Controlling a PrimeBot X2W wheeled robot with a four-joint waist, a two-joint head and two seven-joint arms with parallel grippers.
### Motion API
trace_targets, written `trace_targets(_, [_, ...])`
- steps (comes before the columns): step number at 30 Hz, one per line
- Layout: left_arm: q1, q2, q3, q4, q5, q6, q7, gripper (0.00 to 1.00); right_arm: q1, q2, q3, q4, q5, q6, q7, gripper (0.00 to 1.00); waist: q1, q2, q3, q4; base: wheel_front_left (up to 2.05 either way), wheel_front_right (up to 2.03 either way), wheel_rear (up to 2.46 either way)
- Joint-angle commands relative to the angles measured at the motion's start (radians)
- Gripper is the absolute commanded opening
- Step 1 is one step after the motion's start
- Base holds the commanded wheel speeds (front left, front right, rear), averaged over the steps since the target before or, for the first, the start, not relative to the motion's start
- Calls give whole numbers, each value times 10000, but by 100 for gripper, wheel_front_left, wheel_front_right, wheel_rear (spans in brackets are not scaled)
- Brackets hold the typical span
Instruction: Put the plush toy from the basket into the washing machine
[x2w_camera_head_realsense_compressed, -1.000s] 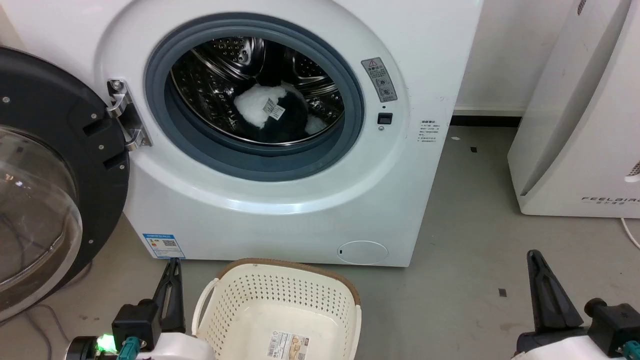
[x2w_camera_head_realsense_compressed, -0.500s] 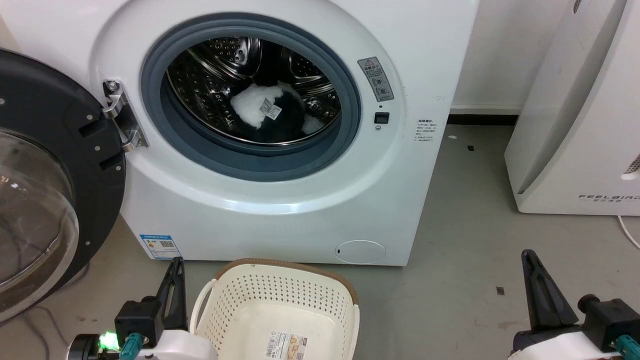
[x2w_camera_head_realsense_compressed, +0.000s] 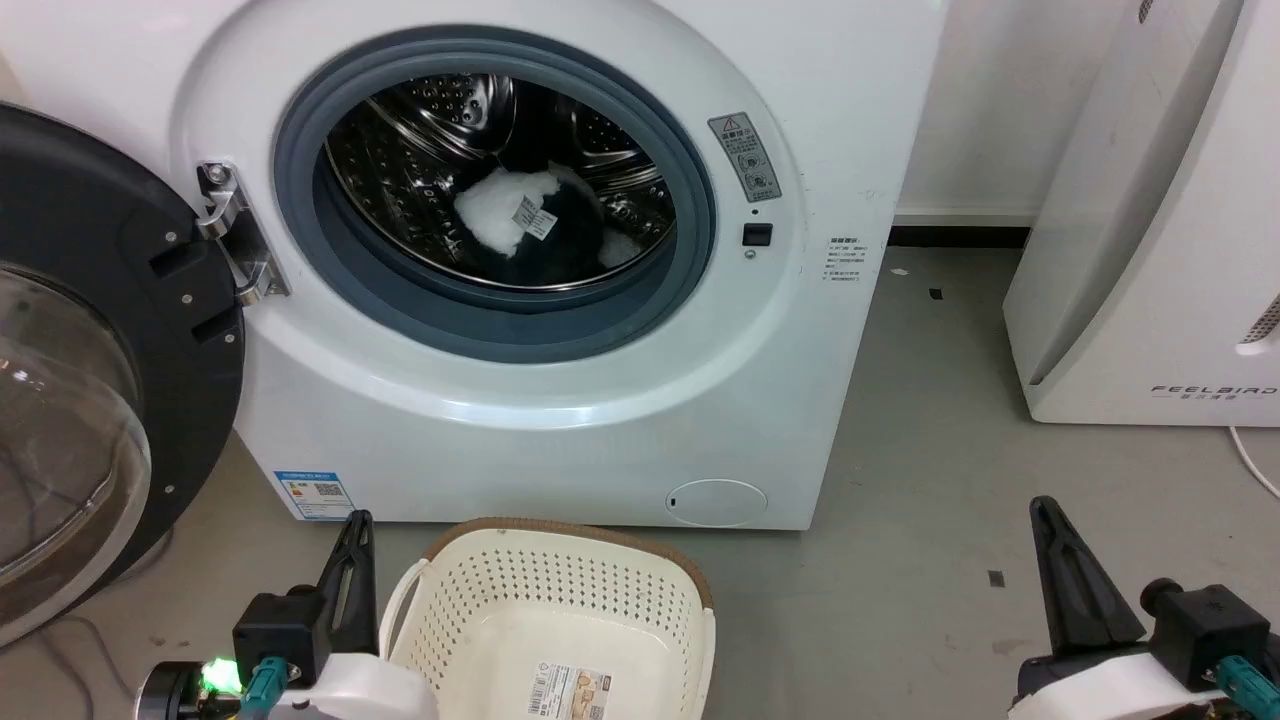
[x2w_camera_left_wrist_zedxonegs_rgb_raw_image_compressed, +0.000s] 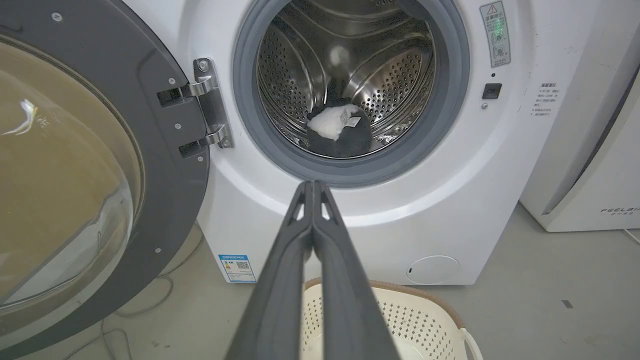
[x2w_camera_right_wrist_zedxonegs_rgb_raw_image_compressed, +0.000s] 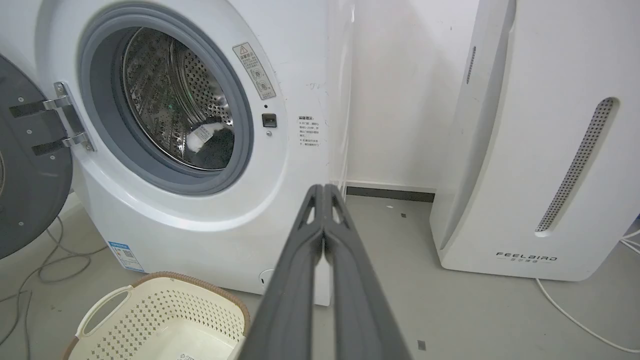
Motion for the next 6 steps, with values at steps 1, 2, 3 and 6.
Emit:
trace_targets(1, [-121,-41,-17,-90,92,-38,71,0,-158,-3,44,23,-138,-5,92,0,0,0,3,-13,0,0,0])
trace_targets(2, [-123,-45,-18,-99,95,-43,92,0,-165,-3,50,26,-149,-5,113,0,0,0,4,-18,0,0,0])
trace_targets(3, [-126,-48,-19,-108,98,-48,113,0,-172,-3,57,29,-159,-5,133,0,0,0,5,-23,0,0,0])
trace_targets(6, [-134,-58,-21,-133,107,-62,175,0,-194,-4,76,36,-191,-5,195,0,0,0,8,-40,0,0,0])
